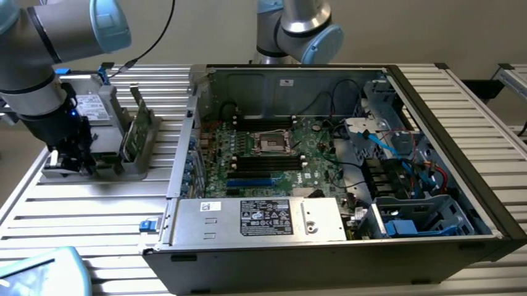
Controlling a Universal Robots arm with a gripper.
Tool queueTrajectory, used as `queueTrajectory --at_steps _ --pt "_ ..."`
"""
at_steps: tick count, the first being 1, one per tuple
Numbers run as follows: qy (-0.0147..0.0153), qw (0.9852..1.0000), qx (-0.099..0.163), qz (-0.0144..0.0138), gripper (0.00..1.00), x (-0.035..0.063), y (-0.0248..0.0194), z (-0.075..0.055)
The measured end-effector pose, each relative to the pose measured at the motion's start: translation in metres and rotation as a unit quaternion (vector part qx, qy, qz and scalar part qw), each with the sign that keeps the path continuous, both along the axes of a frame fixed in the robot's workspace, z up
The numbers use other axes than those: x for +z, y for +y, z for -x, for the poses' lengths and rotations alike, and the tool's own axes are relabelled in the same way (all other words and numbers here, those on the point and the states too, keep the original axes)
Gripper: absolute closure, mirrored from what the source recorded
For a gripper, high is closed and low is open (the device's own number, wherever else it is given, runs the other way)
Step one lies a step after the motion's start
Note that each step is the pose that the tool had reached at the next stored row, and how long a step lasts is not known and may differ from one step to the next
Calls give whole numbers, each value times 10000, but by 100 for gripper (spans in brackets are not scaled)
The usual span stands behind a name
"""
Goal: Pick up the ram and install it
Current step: 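Pick up the ram and move it above insertion slot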
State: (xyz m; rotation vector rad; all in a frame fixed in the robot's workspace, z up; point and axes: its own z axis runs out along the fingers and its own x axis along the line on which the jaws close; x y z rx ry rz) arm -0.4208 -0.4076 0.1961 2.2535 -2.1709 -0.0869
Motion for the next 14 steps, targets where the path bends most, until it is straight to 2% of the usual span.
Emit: queueTrajectory --at_steps 11,12,13,14 --pt "6 10000 5 0 69 0 0 -7" --pt "7 10000 5 0 71 0 0 -8" --pt "7 10000 5 0 78 0 0 -8" --pt "7 10000 5 -1 78 0 0 -8"
